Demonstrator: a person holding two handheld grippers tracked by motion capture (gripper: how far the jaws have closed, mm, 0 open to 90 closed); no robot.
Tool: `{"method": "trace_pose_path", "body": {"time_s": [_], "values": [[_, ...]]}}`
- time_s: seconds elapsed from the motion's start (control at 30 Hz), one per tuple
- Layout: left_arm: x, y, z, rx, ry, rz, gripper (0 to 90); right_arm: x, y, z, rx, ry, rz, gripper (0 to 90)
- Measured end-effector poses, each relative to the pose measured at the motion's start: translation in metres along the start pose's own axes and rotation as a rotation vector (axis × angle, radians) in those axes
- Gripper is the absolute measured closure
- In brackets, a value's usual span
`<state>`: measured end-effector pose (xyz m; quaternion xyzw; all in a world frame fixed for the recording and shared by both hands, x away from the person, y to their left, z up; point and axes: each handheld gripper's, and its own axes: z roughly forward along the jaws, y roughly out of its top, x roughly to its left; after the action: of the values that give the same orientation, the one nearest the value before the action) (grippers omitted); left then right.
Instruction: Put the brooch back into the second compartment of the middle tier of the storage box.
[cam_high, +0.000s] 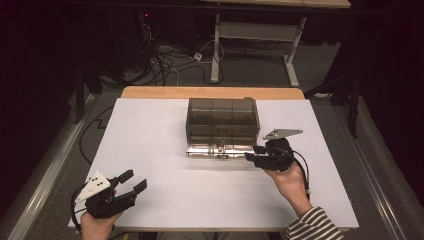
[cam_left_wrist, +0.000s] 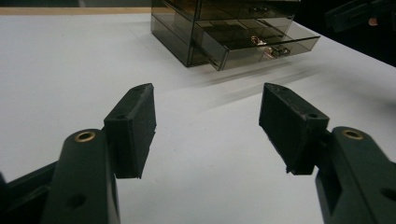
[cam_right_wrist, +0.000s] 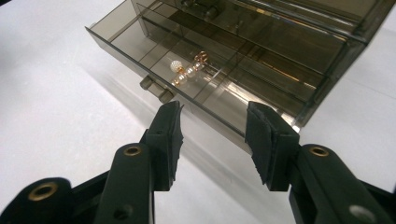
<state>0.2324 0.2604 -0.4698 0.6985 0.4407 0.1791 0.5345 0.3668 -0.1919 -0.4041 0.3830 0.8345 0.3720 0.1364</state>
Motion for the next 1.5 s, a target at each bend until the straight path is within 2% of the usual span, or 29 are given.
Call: {"method": "trace_pose_path", "body": {"time_s": [0.83,1.13,1.5], "values": [[-0.001,0.0,0.0,0.0,0.003,-0.001,35.5,-0.009,-0.039,-0.03,-0.075,-0.029,0.028,51.0],[-0.001,0.0,0.0,0.001,0.004,-0.001,35.5,-0.01,-0.051,-0.042,-0.114,-0.037,0.043,49.1],[0.0,0.0,0.0,0.001,0.005,-0.003,35.5,-0.009,-0.065,-0.052,-0.135,-0.042,0.049,47.1]]}}
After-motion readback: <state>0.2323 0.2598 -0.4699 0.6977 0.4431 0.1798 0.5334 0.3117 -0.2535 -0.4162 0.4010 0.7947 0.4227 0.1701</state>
